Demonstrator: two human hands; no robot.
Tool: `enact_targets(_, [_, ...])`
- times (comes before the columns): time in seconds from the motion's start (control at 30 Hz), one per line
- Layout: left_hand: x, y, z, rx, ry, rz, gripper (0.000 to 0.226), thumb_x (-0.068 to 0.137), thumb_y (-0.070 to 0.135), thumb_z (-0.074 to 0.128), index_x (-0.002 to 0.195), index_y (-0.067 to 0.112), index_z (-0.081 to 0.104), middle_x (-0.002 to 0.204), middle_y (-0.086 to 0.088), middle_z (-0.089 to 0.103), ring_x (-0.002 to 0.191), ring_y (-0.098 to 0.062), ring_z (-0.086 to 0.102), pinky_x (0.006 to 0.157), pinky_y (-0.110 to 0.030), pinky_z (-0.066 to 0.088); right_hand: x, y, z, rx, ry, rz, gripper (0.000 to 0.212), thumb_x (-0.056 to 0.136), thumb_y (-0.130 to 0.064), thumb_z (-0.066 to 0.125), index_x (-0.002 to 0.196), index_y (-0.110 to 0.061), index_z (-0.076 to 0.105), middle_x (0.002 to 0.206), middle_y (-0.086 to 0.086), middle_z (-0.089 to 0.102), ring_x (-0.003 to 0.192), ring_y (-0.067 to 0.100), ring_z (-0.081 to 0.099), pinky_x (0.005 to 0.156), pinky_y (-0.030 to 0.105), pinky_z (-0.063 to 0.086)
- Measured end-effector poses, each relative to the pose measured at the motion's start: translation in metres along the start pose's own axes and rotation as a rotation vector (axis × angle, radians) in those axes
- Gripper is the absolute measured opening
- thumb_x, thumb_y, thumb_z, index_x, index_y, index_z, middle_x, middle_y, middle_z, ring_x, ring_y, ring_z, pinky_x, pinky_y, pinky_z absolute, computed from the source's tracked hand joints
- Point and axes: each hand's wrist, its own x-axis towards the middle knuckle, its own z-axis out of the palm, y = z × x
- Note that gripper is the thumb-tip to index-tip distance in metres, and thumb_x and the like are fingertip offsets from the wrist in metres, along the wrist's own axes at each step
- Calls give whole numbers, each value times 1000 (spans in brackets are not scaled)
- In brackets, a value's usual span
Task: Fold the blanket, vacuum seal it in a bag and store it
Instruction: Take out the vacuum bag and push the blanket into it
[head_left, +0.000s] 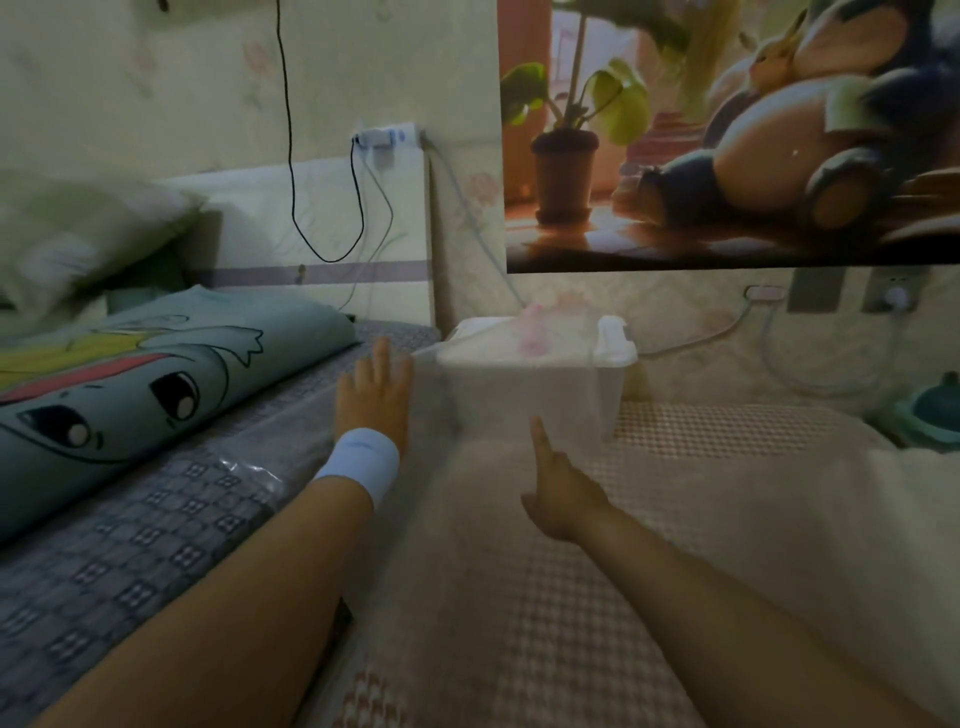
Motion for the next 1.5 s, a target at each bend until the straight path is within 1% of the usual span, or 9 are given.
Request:
enact_targets(0.23, [33, -32, -15, -291, -236, -240, 34, 95, 8, 49, 129, 10, 52, 128, -14, 58, 113, -32, 58, 89, -40, 47, 50, -68, -58, 9, 161, -220, 102, 98, -19, 49, 133, -57, -39, 119, 22, 60, 70, 15, 53, 65, 34, 45])
enact_targets(0.4, [65, -47, -24, -344, -25, -148, 23, 91, 2, 49, 111, 6, 59, 115, -16, 62, 105, -35, 60, 88, -41, 49, 94, -87, -79, -40, 172, -111, 102, 93, -14, 52, 146, -46, -30, 83, 11, 61, 66, 21, 59, 56, 33, 44])
enact_targets(0.53, [106, -55, -29, -392, 134, -22, 28, 89, 0, 48, 116, 8, 54, 120, -13, 52, 110, -35, 54, 93, -41, 42, 127, -88, -96, -146, 260, -22, 58, 96, -22, 49, 150, -25, 28, 133, 16, 53, 103, 32, 59, 80, 37, 50])
enact_targets(0.63, [139, -54, -28, -352, 188, 55, 58, 91, 15, 57, 143, 18, 33, 152, -10, 24, 136, -30, 34, 113, -51, 22, 154, -93, -115, -157, 476, -9, 23, 97, -25, 46, 116, -19, 56, 119, 11, 63, 104, 31, 60, 97, 42, 41])
enact_targets(0.77, [163, -43, -23, -318, 376, 143, 107, 77, 25, 74, 152, 30, -3, 156, -5, -27, 147, -38, -4, 111, -62, 14, 190, -98, -141, -72, 520, -121, 42, 98, -32, 52, 136, -17, 42, 132, 11, 58, 130, 31, 49, 117, 60, 2])
enact_targets(0.9, [172, -42, -8, -66, 619, 424, 56, 70, 33, 72, 121, 21, 50, 141, -11, 36, 130, -36, 38, 106, -62, 30, 219, -99, -151, -48, 415, -191, 114, 89, -42, 66, 150, -24, -29, 166, 6, -8, 152, 25, -10, 113, 64, -11])
enact_targets(1.17, [174, -66, 54, 133, -642, -63, 99, 68, 90, 29, 150, 43, -3, 161, 6, -9, 147, -37, -7, 103, -77, -2, 233, -75, -117, -25, 187, -342, 99, 89, -10, 65, 156, -40, -1, 166, -2, 7, 150, 27, 20, 120, 47, 26])
enact_targets(1.3, [171, -46, 39, 135, -453, -52, 83, 80, 69, 46, 151, 35, 18, 160, 0, 17, 145, -32, 17, 111, -66, 7, 212, -33, -107, -5, 415, -306, 41, 89, -9, 61, 127, -26, 57, 139, 2, 49, 122, 26, 52, 104, 33, 43])
enact_targets(1.5, [173, 28, 0, -123, -197, 183, 67, 89, 54, 48, 148, 32, 25, 151, -2, 34, 135, -31, 38, 109, -48, 32, 167, 38, -108, -2, 397, 138, 19, 88, -17, 60, 107, -17, 59, 106, 3, 50, 94, 27, 58, 79, 32, 48])
